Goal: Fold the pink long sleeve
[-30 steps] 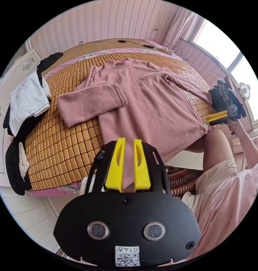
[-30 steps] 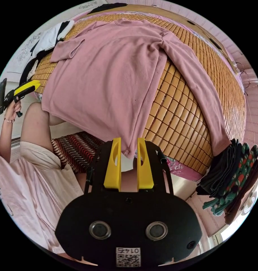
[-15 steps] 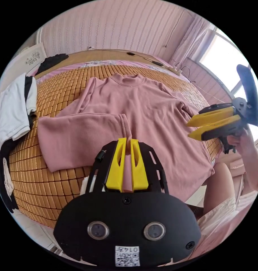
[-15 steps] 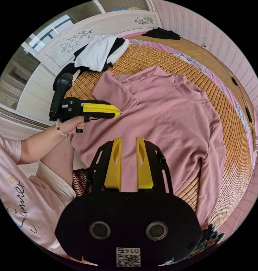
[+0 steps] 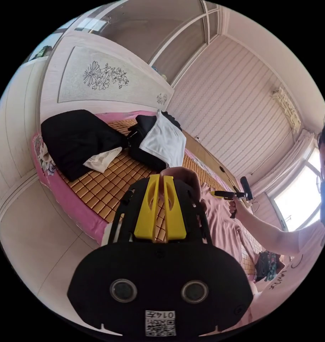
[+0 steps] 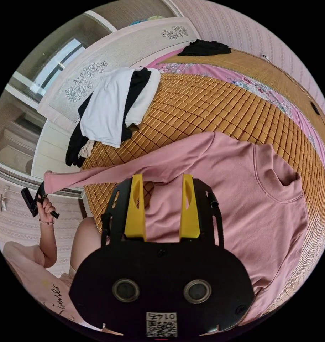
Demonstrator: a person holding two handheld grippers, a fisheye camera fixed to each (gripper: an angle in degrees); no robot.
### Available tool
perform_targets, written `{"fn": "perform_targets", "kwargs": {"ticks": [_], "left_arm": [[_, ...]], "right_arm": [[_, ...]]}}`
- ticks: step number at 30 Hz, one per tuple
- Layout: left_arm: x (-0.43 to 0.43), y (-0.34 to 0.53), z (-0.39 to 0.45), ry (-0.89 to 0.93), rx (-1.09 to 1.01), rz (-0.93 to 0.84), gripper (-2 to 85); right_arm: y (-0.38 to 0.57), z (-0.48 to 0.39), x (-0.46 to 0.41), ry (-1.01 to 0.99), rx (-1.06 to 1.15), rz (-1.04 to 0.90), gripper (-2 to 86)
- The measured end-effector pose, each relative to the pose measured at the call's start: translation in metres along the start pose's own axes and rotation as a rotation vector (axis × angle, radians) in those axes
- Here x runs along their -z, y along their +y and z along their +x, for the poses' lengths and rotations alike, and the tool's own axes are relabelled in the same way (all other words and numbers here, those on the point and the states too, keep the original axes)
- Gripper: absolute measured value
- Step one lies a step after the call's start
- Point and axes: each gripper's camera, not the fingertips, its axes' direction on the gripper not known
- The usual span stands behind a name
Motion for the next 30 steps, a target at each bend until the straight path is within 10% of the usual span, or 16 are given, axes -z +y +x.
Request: {"fn": "perform_targets", "kwargs": {"ticks": [7,11,25,30], "left_arm": [[0.017,0.009,-0.076,0.246,0.489,0.067,-0.9],[0.028,0.011,-0.100,0.088,0.555,0.160,-0.8],[-0.120,-0.046,-0.017,-0.562,-0.435,-0.403,9.9],[-0.146,-0.051,-0.010,-0.470,-0.521,-0.576,4.0]], "right_arm": [[-0.059,-0.020,-0.024,0.006,-0.001,-0.009,9.7],[-0.084,-0.047,-0.030,0.107,0.092,-0.045,11.9],[-0.133,-0.101,-0.080,0.341,0.214,-0.210,11.1],[-0.122,-0.115,-0.060,0.370,0.317,-0.134,1.9]]}}
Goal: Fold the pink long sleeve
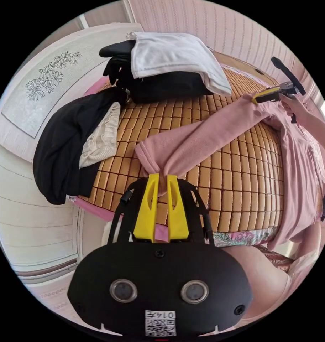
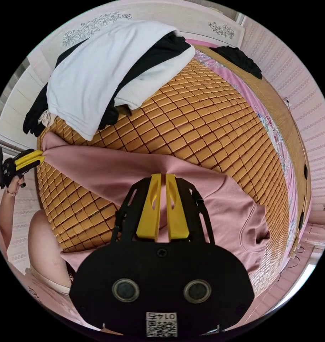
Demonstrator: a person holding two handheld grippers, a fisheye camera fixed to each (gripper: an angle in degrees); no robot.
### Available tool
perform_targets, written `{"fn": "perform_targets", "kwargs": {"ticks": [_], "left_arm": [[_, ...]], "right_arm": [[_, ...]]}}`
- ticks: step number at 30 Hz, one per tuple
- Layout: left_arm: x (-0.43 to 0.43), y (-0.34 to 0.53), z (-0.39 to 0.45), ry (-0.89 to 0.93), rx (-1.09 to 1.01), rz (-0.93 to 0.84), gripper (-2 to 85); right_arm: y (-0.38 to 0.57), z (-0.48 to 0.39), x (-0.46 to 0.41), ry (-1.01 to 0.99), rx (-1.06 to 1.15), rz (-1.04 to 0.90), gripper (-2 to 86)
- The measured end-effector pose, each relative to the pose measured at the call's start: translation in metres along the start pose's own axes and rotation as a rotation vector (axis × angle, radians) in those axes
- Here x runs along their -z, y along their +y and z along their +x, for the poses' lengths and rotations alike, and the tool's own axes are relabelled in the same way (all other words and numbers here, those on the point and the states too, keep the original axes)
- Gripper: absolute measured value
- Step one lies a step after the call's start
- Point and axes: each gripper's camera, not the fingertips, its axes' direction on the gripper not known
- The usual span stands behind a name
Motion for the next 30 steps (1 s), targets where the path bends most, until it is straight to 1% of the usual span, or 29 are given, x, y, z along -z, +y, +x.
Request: {"fn": "perform_targets", "kwargs": {"ticks": [1,3,5,7,8,9,11,12,14,16,18,20,22,23,24,25,30], "left_arm": [[0.008,-0.001,0.003,0.057,-0.046,-0.021,3.3],[0.036,0.000,0.005,0.183,-0.092,0.007,2.7],[0.087,0.001,-0.006,0.358,-0.093,0.098,2.7],[0.111,-0.004,-0.022,0.421,-0.056,0.154,3.3],[0.115,-0.013,-0.033,0.420,-0.016,0.164,4.1],[0.114,-0.018,-0.038,0.392,0.016,0.163,4.6],[0.089,-0.036,-0.058,0.234,0.172,0.122,5.1],[0.080,-0.039,-0.062,0.224,0.198,0.101,5.1],[0.048,-0.046,-0.068,0.300,0.274,0.024,5.8],[0.041,-0.048,-0.055,0.281,0.259,0.010,6.0],[0.036,-0.048,-0.037,0.231,0.227,0.002,6.2],[0.019,-0.049,-0.019,0.215,0.232,-0.024,6.8],[0.001,-0.050,-0.008,0.208,0.249,-0.054,6.8],[-0.012,-0.053,0.000,0.170,0.235,-0.095,6.6],[-0.014,-0.054,0.005,0.154,0.214,-0.080,6.3],[-0.012,-0.057,0.010,0.119,0.195,-0.049,5.8],[-0.018,-0.083,0.021,-0.044,0.133,-0.052,2.5]], "right_arm": [[0.007,0.003,0.011,-0.007,0.002,0.051,1.5],[0.019,0.011,0.031,-0.035,-0.011,0.131,1.2],[0.035,0.026,0.055,-0.091,-0.035,0.202,1.1],[0.043,0.031,0.068,-0.102,-0.025,0.253,1.4],[0.040,0.031,0.069,-0.104,-0.019,0.248,1.9],[0.037,0.030,0.067,-0.105,-0.017,0.238,2.1],[0.019,0.025,0.048,-0.114,-0.023,0.187,4.5],[0.016,0.024,0.042,-0.121,-0.027,0.172,5.1],[0.010,0.024,0.024,-0.149,-0.051,0.116,7.3],[0.013,0.027,0.019,-0.171,-0.062,0.094,8.1],[0.022,0.031,0.015,-0.149,-0.078,0.085,8.1],[0.031,0.036,-0.001,-0.099,-0.090,0.028,7.7],[0.034,0.039,-0.017,-0.121,-0.101,-0.011,7.6],[0.035,0.041,-0.027,-0.130,-0.114,-0.032,7.5],[0.036,0.041,-0.032,-0.128,-0.119,-0.042,7.3],[0.038,0.042,-0.035,-0.120,-0.131,-0.024,7.0],[0.044,0.046,-0.039,-0.091,-0.154,0.005,6.4]]}}
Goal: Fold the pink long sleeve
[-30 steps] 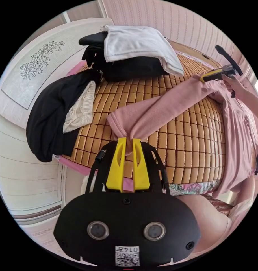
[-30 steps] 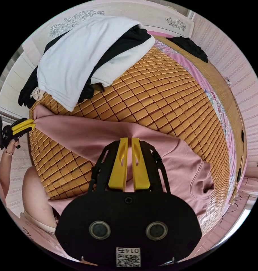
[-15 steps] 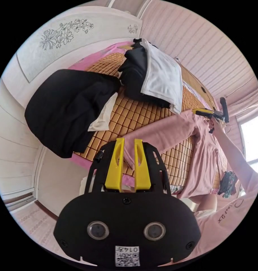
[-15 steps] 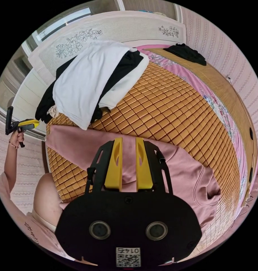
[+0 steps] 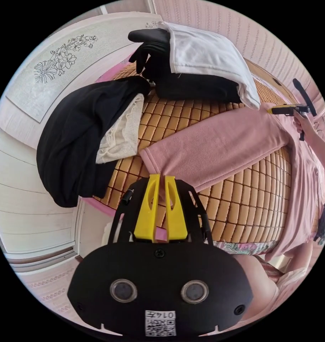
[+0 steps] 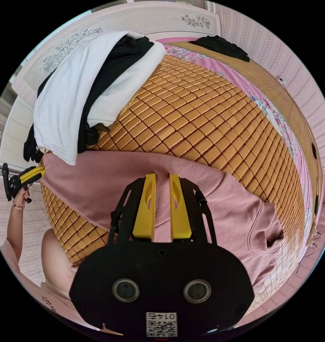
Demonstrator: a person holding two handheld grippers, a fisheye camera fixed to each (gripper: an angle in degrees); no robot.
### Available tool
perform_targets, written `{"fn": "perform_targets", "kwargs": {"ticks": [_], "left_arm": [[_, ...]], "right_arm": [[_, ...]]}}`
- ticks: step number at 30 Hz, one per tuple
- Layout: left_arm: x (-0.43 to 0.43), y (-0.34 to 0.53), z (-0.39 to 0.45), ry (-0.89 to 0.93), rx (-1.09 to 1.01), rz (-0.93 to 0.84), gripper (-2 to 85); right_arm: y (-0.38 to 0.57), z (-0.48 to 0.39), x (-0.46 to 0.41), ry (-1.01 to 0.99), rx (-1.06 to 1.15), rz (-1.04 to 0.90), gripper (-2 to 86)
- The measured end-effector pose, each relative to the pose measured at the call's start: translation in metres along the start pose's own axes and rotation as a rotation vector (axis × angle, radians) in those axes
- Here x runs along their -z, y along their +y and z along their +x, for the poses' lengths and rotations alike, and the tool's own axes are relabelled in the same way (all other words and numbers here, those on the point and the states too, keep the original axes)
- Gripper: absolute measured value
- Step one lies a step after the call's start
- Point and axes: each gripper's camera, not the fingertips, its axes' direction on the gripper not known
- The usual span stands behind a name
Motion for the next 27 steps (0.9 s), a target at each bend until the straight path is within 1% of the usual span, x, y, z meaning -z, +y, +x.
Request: {"fn": "perform_targets", "kwargs": {"ticks": [2,4,6,7,8,9,11,12,13,14,15,17,19,20,22,24,25,26,27], "left_arm": [[-0.005,-0.016,0.004,-0.033,0.007,0.010,1.9],[-0.005,-0.025,0.007,-0.028,0.022,0.008,2.2],[-0.001,-0.027,0.008,0.000,0.053,0.014,3.0],[0.011,-0.023,0.010,0.017,0.067,0.059,3.5],[0.028,-0.016,0.018,0.014,0.038,0.131,3.9],[0.037,-0.011,0.024,0.006,0.008,0.159,4.1],[0.065,0.008,0.060,0.013,-0.153,0.200,4.6],[0.070,0.013,0.070,0.034,-0.191,0.196,4.6],[0.078,0.023,0.093,0.095,-0.265,0.183,4.7],[0.083,0.033,0.117,0.162,-0.314,0.167,4.9],[0.084,0.037,0.129,0.201,-0.341,0.157,4.9],[0.085,0.050,0.178,0.357,-0.414,0.122,5.4],[0.080,0.053,0.212,0.446,-0.456,0.090,5.6],[0.076,0.052,0.234,0.467,-0.489,0.066,5.7],[0.071,0.048,0.262,0.482,-0.515,0.048,5.9],[0.064,0.044,0.287,0.447,-0.560,0.030,6.0],[0.056,0.041,0.301,0.395,-0.577,-0.002,6.1],[0.049,0.038,0.311,0.371,-0.595,-0.048,6.1],[0.047,0.038,0.314,0.356,-0.598,-0.054,6.0]], "right_arm": [[0.009,0.002,-0.003,-0.001,-0.001,0.002,6.4],[0.022,0.006,-0.003,-0.019,-0.005,0.011,6.5],[0.048,0.012,0.008,-0.073,-0.031,0.073,6.6],[0.074,0.017,0.022,-0.126,-0.039,0.136,6.7],[0.107,0.021,0.037,-0.155,-0.035,0.187,6.9],[0.126,0.022,0.045,-0.157,-0.030,0.208,7.0],[0.216,0.029,0.072,-0.078,-0.031,0.237,7.4],[0.241,0.031,0.076,-0.044,-0.044,0.225,7.5],[0.292,0.036,0.083,0.020,-0.084,0.187,7.7],[0.344,0.041,0.086,0.082,-0.143,0.119,7.9],[0.369,0.044,0.087,0.106,-0.182,0.079,8.0],[0.466,0.050,0.087,0.119,-0.356,-0.063,10.3],[0.526,0.051,0.083,0.106,-0.487,-0.144,11.9],[0.558,0.051,0.079,0.080,-0.558,-0.171,12.9],[0.589,0.049,0.068,0.019,-0.617,-0.175,12.3],[0.606,0.046,0.056,0.011,-0.632,-0.178,8.6],[0.613,0.043,0.052,0.050,-0.637,-0.173,5.7],[0.619,0.041,0.053,0.047,-0.625,-0.165,3.6],[0.623,0.041,0.055,0.037,-0.625,-0.170,3.0]]}}
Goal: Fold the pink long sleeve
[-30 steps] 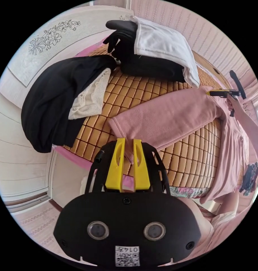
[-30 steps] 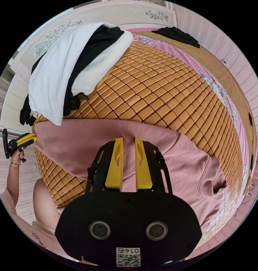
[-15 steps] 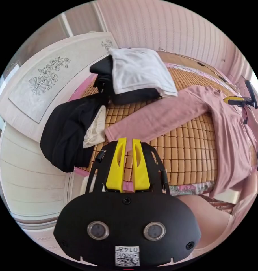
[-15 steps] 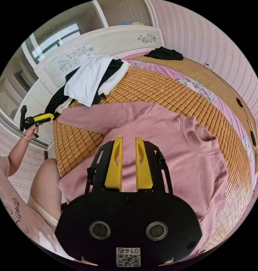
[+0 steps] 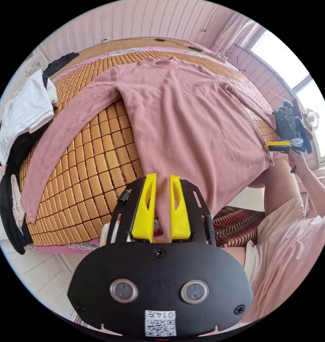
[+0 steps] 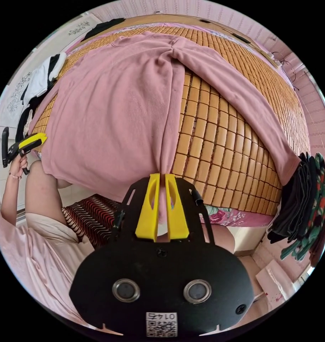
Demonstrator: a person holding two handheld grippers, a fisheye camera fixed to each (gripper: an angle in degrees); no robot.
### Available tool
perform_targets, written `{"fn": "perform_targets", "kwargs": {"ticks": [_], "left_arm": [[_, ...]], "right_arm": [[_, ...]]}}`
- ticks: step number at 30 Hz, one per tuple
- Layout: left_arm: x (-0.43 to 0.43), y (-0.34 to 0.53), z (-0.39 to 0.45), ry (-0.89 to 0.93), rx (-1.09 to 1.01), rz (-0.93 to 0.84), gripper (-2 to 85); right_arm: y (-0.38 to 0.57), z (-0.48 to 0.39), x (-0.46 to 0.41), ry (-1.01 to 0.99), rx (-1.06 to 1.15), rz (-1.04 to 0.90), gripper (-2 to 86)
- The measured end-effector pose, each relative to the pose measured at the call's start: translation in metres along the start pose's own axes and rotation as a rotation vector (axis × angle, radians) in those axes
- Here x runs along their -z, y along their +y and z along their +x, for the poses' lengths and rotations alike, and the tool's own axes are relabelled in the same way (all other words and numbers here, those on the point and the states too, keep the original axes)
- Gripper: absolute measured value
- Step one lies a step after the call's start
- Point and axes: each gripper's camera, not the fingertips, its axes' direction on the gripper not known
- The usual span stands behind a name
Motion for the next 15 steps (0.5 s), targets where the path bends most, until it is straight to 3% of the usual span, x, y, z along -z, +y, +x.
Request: {"fn": "perform_targets", "kwargs": {"ticks": [9,15], "left_arm": [[0.002,-0.013,0.002,0.009,0.034,-0.018,5.1],[0.036,-0.051,-0.032,0.028,0.111,0.148,5.5]], "right_arm": [[0.038,0.032,-0.013,-0.043,-0.007,-0.042,3.6],[0.034,0.040,0.017,-0.037,0.011,0.117,5.7]]}}
